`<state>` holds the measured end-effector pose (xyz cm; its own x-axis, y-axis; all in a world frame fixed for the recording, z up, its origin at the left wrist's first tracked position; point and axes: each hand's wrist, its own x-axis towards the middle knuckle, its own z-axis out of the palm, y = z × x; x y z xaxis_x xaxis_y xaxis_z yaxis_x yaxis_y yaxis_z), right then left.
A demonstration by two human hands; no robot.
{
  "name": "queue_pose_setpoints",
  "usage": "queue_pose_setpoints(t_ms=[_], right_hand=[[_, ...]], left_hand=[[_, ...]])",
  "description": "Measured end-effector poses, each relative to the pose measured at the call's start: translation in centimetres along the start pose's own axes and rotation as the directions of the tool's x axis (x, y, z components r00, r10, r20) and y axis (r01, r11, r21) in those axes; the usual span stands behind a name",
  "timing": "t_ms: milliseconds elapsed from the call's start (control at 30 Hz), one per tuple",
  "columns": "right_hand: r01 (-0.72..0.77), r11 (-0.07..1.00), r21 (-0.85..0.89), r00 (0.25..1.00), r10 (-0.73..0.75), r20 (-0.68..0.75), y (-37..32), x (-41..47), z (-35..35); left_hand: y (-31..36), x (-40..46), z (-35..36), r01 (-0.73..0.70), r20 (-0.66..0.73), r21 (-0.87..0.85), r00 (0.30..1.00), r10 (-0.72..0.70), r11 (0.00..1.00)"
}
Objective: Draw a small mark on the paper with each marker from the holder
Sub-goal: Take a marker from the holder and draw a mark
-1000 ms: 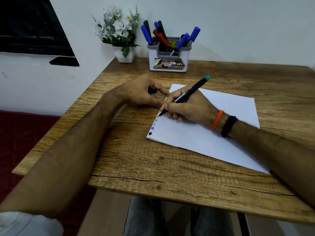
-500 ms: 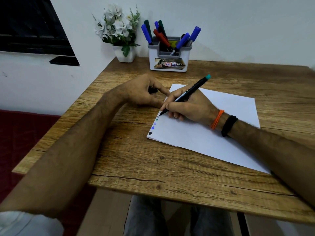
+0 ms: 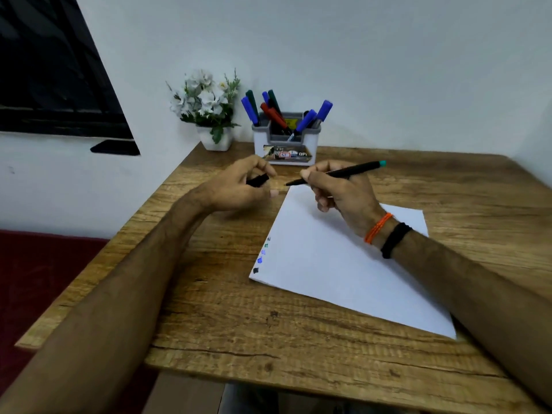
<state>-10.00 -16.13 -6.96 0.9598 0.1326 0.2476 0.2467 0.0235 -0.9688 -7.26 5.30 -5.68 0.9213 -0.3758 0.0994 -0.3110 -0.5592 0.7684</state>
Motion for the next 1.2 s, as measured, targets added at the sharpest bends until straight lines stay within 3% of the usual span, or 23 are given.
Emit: queue_pose_setpoints(t_ms=[133,300,533,800,1000,1133,1200], right_hand=[[0.003,0.999,0.049,0.999,-0.002,-0.036,-0.1,0.2,-0.6],[-0.074,0.989,0.132,0.996,0.066,0.06,-0.3,0.1,-1.1],[-0.077,0.988,0.133,0.996,0.068,0.065,0.4,0.2,-1.2],[-0.066,0.991,0.114,0.997,0.062,0.042,0.7,0.1,-0.8],[-0.002,1.0,0.015,1.0,0.003,-0.031,0.9,-0.1,-0.8],[-0.02,0.997,0.07,1.0,0.02,-0.01,0.9,0.1,-1.0],[0.003,1.0,0.004,1.0,-0.003,-0.012,1.0,0.2,-1.2]], left_hand=[[-0.1,0.2,0.1,-0.023,0.001,-0.175,1.0,0.024,0.984],[0.0,0.4,0.6,-0.162,-0.015,-0.147,0.987,0.162,0.976],[0.0,0.4,0.8,-0.22,-0.069,-0.118,0.975,0.213,0.968],[0.2,0.3,1.1,-0.234,-0.055,-0.109,0.972,0.229,0.966],[0.6,0.0,1.2,-0.182,-0.069,-0.23,0.983,0.171,0.956],[0.8,0.1,1.2,-0.189,-0.082,-0.242,0.981,0.174,0.952],[0.8,0.1,1.1,-0.201,-0.102,-0.26,0.978,0.18,0.944]])
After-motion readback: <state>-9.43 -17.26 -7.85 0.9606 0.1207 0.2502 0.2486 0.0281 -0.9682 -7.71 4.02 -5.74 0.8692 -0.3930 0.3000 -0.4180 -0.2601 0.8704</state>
